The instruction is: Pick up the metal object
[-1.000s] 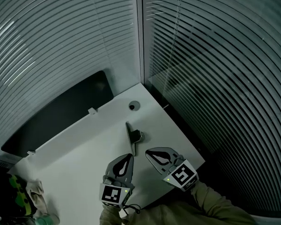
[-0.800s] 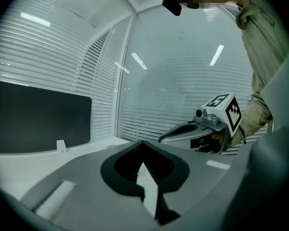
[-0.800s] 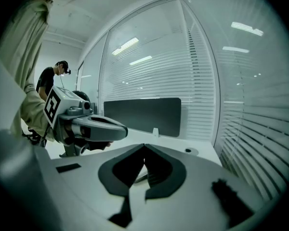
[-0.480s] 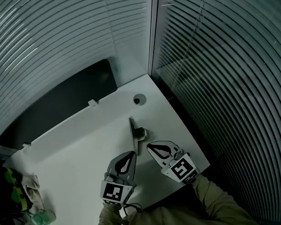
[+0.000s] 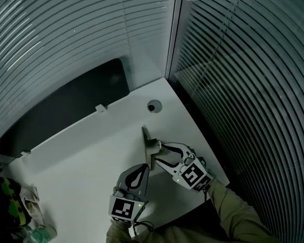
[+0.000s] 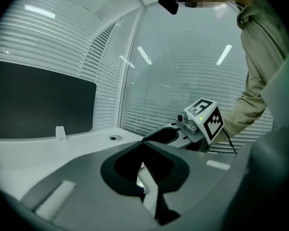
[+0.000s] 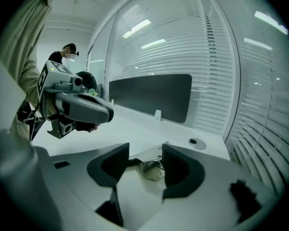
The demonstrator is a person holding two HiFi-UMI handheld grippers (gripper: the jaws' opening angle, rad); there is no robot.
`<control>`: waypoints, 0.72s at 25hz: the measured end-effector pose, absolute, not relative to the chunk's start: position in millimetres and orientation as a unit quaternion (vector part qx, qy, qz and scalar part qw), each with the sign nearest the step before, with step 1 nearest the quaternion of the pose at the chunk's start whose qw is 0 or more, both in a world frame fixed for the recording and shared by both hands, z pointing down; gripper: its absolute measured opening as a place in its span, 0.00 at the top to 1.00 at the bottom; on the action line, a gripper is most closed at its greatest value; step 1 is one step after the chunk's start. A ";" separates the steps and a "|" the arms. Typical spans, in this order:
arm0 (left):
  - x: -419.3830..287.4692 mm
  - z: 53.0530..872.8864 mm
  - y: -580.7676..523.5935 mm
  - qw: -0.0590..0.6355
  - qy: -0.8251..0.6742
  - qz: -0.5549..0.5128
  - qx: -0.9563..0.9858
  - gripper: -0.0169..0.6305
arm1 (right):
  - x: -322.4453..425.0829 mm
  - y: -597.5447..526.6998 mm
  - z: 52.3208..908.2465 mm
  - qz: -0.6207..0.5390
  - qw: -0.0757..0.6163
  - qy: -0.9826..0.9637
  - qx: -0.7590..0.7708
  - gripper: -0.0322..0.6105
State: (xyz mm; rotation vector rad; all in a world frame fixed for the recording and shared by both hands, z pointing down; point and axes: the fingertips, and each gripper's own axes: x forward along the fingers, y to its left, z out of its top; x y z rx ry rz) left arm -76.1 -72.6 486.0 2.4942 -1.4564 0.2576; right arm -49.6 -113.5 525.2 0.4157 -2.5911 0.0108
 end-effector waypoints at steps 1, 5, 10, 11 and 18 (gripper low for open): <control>-76.7 487.5 -72.7 0.118 -0.498 0.090 0.854 0.96 | -51.6 -115.5 528.0 -0.005 0.264 -0.954 0.146 0.61; -76.2 488.5 -72.1 0.142 -0.503 0.089 0.848 0.96 | -57.0 -126.6 540.9 -0.028 0.293 -0.948 0.123 0.53; -76.9 491.6 -68.9 0.152 -0.504 0.091 0.845 0.96 | -63.1 -139.0 558.1 -0.036 0.329 -0.940 0.083 0.49; -77.1 492.2 -68.3 0.152 -0.504 0.091 0.845 0.96 | -64.6 -140.1 561.9 -0.035 0.334 -0.939 0.073 0.49; -77.0 493.3 -67.0 0.149 -0.503 0.094 0.846 0.96 | -71.4 -137.4 581.4 -0.038 0.380 -0.924 -0.007 0.47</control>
